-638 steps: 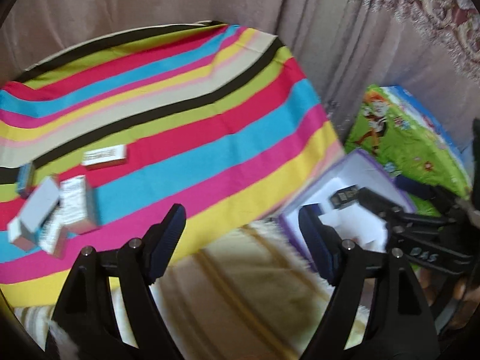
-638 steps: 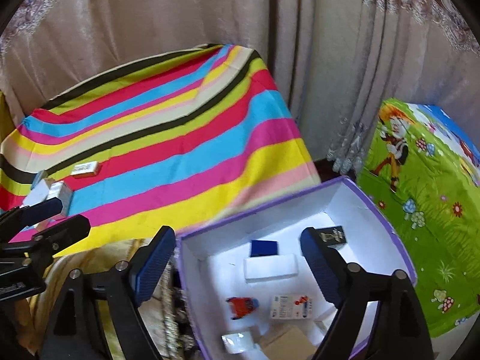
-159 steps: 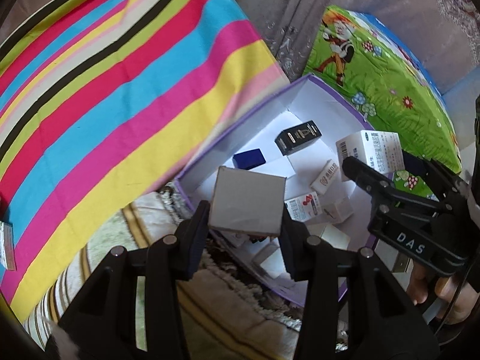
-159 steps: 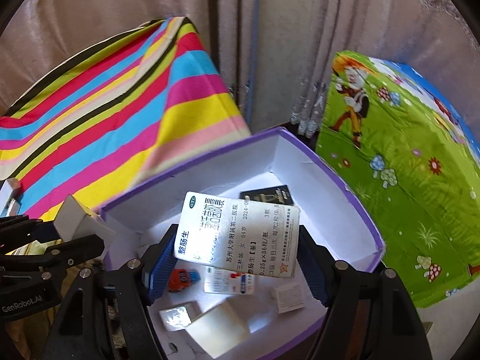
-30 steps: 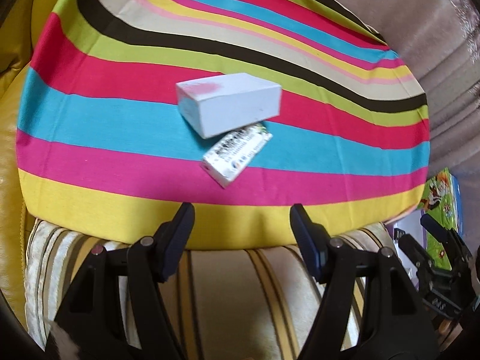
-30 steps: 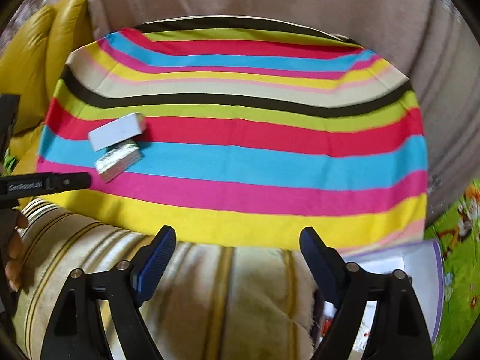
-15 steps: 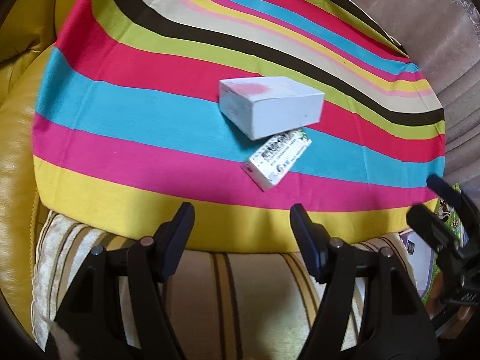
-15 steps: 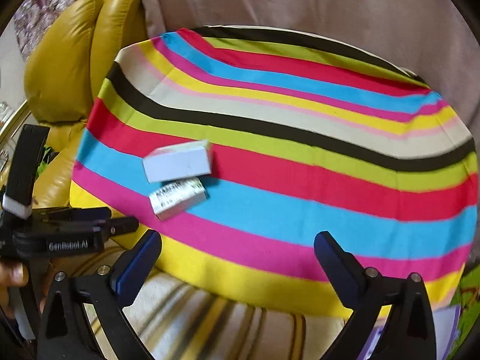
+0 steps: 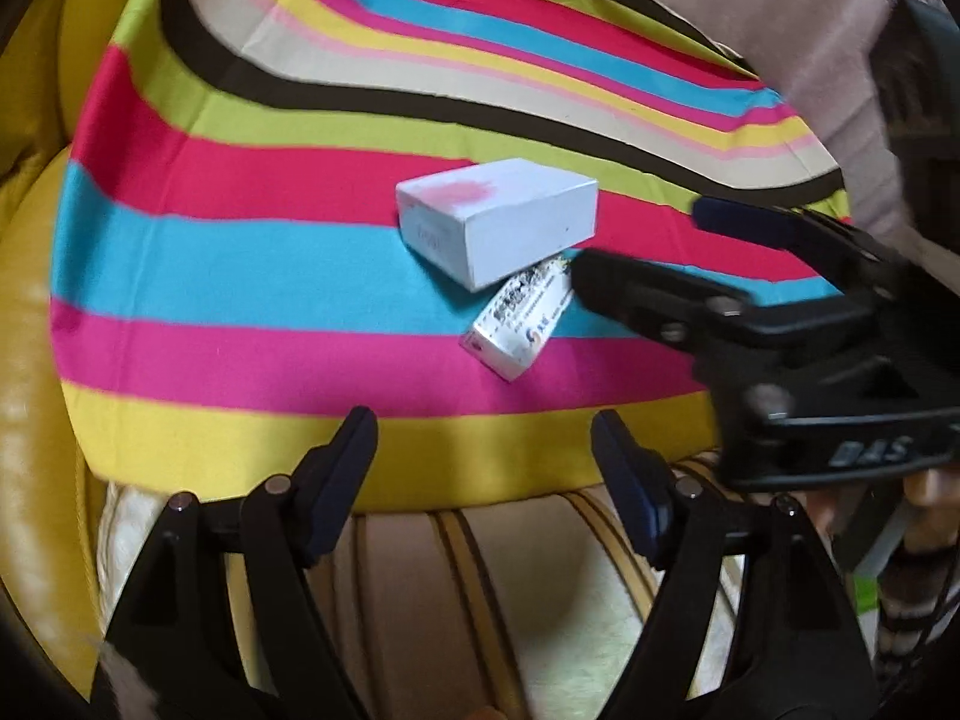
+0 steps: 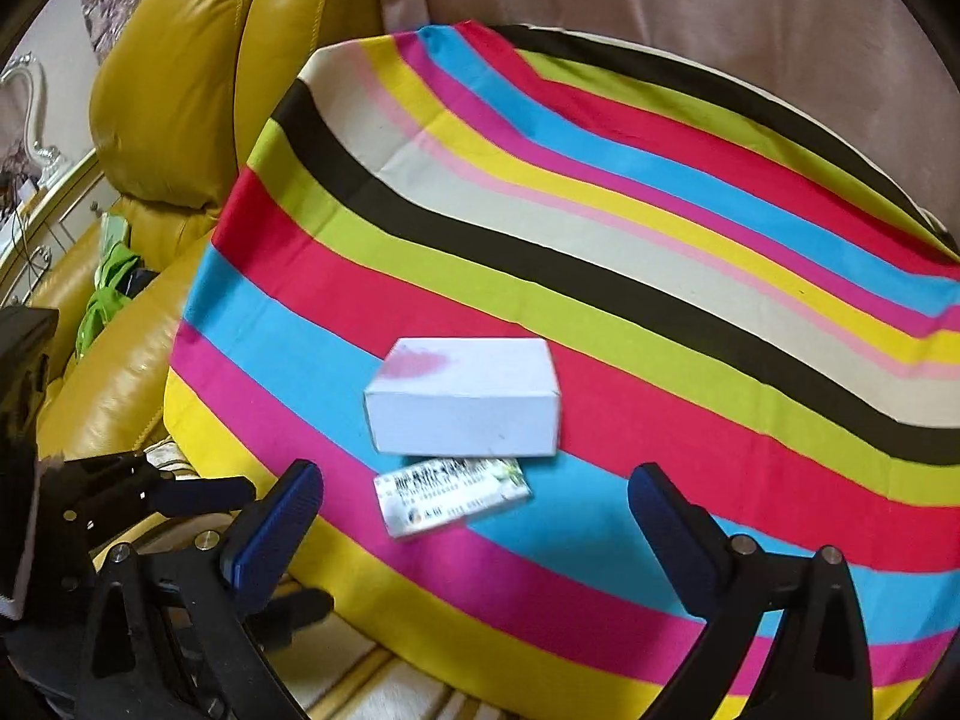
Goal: Organize rigid objects
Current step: 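Grasp the white box with pink print with the right tool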
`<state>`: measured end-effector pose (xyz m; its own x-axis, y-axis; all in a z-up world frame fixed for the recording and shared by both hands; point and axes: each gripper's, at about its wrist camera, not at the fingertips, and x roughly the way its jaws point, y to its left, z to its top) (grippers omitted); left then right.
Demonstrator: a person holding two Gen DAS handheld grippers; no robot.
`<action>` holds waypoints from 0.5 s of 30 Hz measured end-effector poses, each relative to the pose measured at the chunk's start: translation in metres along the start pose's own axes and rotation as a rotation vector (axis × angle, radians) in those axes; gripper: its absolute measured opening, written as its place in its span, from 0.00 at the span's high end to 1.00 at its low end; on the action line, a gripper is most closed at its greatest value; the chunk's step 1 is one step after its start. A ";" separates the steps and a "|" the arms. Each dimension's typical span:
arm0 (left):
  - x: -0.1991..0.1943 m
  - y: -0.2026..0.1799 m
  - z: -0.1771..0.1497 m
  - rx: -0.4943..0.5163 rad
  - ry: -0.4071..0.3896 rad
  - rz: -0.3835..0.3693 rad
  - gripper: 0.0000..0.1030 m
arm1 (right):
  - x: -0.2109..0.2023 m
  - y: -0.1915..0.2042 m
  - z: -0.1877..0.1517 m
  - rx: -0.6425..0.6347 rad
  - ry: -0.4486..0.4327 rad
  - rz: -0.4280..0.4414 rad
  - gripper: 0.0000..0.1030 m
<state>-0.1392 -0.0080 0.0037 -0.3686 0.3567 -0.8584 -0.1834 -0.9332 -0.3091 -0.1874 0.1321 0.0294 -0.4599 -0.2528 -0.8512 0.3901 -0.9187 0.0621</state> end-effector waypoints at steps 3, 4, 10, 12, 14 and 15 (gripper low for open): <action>0.007 0.006 0.009 0.072 0.025 -0.024 0.26 | 0.010 0.005 0.007 -0.022 0.016 -0.001 0.00; 0.009 0.009 0.010 0.074 0.037 -0.023 0.26 | 0.013 0.006 0.009 -0.031 0.024 -0.003 0.00; 0.016 -0.003 0.019 0.240 0.011 -0.053 0.26 | 0.034 0.010 0.024 -0.049 0.057 -0.002 0.00; 0.019 -0.005 0.024 0.267 0.001 -0.082 0.26 | 0.039 0.013 0.027 -0.057 0.065 0.003 0.00; 0.025 0.000 0.028 0.253 0.017 -0.108 0.26 | 0.047 0.015 0.029 -0.072 0.071 -0.012 0.00; 0.027 0.002 0.029 0.240 0.023 -0.113 0.26 | 0.050 0.015 0.030 -0.075 0.073 -0.019 0.00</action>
<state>-0.1759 0.0007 -0.0087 -0.3135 0.4546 -0.8337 -0.4342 -0.8494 -0.2999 -0.2282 0.0961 0.0032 -0.4092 -0.2101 -0.8879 0.4418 -0.8971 0.0086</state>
